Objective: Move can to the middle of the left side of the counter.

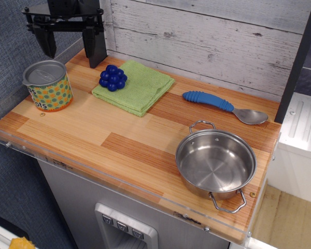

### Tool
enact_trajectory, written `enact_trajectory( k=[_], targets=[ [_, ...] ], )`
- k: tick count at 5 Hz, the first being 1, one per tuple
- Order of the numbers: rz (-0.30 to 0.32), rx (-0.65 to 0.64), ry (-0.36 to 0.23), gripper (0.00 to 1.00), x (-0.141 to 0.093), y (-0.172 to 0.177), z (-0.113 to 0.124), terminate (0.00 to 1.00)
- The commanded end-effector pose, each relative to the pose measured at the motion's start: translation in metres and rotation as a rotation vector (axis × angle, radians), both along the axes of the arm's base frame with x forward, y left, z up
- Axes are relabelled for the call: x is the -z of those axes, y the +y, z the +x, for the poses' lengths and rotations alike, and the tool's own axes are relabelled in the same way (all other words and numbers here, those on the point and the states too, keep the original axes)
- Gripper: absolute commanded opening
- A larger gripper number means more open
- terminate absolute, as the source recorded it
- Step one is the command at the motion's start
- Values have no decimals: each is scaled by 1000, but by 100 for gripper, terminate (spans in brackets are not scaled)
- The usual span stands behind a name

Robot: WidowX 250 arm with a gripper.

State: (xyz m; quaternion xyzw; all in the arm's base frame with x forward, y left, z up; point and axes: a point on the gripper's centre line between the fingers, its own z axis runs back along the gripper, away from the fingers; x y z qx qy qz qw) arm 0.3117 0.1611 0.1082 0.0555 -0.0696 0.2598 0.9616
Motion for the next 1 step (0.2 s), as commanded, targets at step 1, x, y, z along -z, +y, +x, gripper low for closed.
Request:
enact_trajectory(
  k=[1],
  targets=[
    [60,44,-82,100,-32,9,-2,100]
  ],
)
